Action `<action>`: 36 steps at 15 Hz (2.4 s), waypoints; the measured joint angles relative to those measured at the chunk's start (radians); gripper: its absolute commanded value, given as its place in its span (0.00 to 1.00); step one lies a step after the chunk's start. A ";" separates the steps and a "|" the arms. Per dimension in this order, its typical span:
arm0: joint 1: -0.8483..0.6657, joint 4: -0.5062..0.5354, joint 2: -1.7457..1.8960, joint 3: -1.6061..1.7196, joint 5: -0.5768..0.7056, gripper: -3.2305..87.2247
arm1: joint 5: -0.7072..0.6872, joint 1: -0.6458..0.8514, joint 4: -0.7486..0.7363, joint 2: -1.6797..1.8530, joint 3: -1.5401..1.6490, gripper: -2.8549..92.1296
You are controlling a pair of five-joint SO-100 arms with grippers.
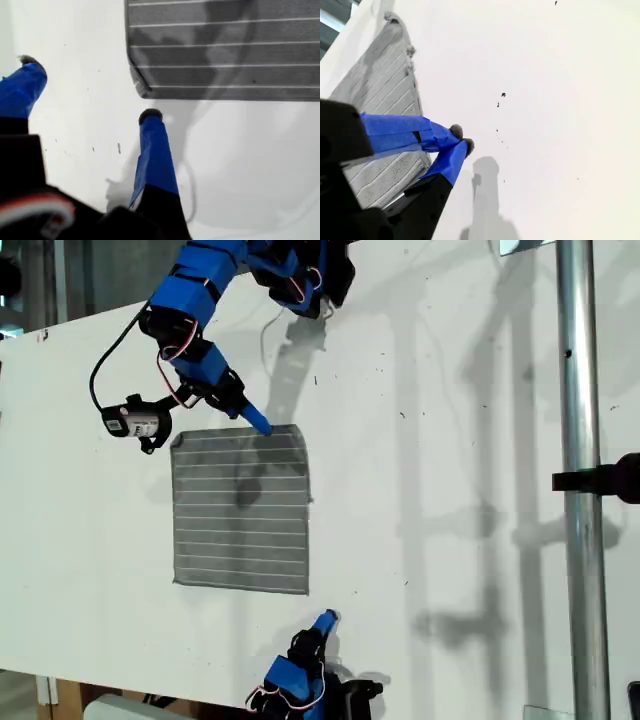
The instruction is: Grasp corners of a towel and fold twice.
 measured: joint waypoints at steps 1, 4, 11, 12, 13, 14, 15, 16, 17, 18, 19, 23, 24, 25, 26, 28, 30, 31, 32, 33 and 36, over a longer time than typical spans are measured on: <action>0.000 0.000 0.000 0.000 0.003 0.01 | -0.017 0.023 -0.002 -0.046 -0.006 0.47; 0.000 0.000 0.000 0.000 0.003 0.01 | -0.028 0.066 -0.101 -0.232 0.009 0.47; 0.000 0.000 0.000 0.000 0.003 0.01 | 0.083 0.074 -0.278 -0.583 0.046 0.45; 0.000 0.000 0.000 0.000 0.003 0.01 | 0.094 0.058 -0.290 -0.615 0.051 0.45; 0.000 0.000 0.000 0.000 0.003 0.01 | 0.109 0.043 -0.304 -0.653 0.051 0.44; 0.000 0.000 0.000 0.000 0.003 0.01 | 0.126 0.028 -0.319 -0.696 0.049 0.43; 0.000 0.000 0.000 0.000 0.003 0.01 | 0.143 0.009 -0.314 -0.733 0.021 0.41; 0.000 0.000 0.000 0.000 0.003 0.01 | 0.169 0.003 -0.293 -0.765 -0.017 0.36; 0.000 0.000 0.000 0.000 0.003 0.01 | 0.190 0.002 -0.273 -0.785 -0.044 0.24; 0.000 0.000 0.000 0.000 0.003 0.01 | 0.209 0.002 -0.253 -0.804 -0.071 0.04; 0.000 0.000 0.000 0.000 0.003 0.01 | 0.230 0.002 -0.236 -0.822 -0.101 0.03; 0.000 0.000 0.000 0.000 0.003 0.01 | 0.256 -0.017 -0.233 -0.842 -0.109 0.03; -0.008 0.000 0.000 0.000 0.003 0.01 | 0.256 -0.017 -0.233 -0.842 -0.109 0.03; -0.017 -0.002 0.000 0.000 -0.005 0.00 | 0.256 -0.017 -0.233 -0.844 -0.109 0.03; -0.021 -0.014 0.000 0.000 -0.011 0.00 | 0.256 -0.017 -0.233 -0.844 -0.109 0.03; -0.021 -0.023 0.000 -0.006 -0.035 0.00 | 0.256 -0.017 -0.233 -0.844 -0.109 0.03; -0.028 -0.002 -0.005 -0.057 -0.051 0.00 | 0.256 -0.017 -0.233 -0.844 -0.109 0.03; -0.061 0.005 -0.017 -0.137 -0.035 0.00 | 0.256 -0.017 -0.233 -0.844 -0.109 0.03; -0.106 0.012 -0.123 -0.255 -0.006 0.00 | 0.256 -0.017 -0.233 -0.844 -0.109 0.03; -0.147 0.023 -0.307 -0.407 0.043 0.00 | 0.256 -0.017 -0.233 -0.844 -0.109 0.03; -0.239 0.112 -0.904 -0.815 0.262 0.00 | 0.256 -0.017 -0.233 -0.844 -0.109 0.03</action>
